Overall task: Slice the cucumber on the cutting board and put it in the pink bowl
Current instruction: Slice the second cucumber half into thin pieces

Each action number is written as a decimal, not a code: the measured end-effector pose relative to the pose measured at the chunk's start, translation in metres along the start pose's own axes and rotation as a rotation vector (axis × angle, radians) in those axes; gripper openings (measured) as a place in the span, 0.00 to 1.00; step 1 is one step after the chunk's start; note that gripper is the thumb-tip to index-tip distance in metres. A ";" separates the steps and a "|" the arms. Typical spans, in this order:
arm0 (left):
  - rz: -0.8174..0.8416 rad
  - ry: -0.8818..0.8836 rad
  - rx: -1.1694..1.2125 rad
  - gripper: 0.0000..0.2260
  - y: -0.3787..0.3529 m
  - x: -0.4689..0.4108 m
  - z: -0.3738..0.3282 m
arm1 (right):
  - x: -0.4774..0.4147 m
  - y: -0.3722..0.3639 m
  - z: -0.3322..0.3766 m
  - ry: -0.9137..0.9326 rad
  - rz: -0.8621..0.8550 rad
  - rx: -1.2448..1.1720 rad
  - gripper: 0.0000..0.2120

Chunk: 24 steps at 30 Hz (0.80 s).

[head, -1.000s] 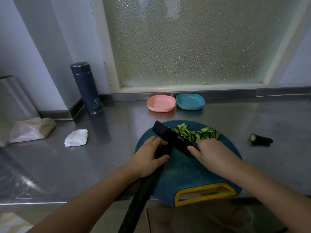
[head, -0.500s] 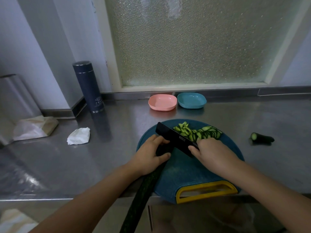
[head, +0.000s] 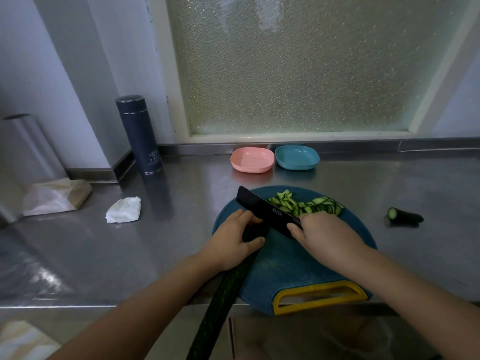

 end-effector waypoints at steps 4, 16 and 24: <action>-0.003 0.000 0.015 0.15 0.000 0.000 0.000 | -0.003 -0.009 0.005 0.029 -0.004 0.058 0.19; 0.026 0.009 -0.023 0.16 0.000 0.000 0.000 | 0.007 -0.001 -0.004 -0.030 -0.007 -0.049 0.19; 0.002 0.006 -0.018 0.15 -0.001 0.000 0.001 | 0.003 0.003 -0.003 -0.015 0.032 -0.072 0.19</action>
Point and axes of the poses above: each hand's wrist, its own x-axis away from the middle knuckle, its own y-axis out of the back of the hand, z = x × y, the point moved 1 cm from there along -x, towards the middle knuckle, and after that the axes turned 15 degrees about -x, right-handed, at the moved point
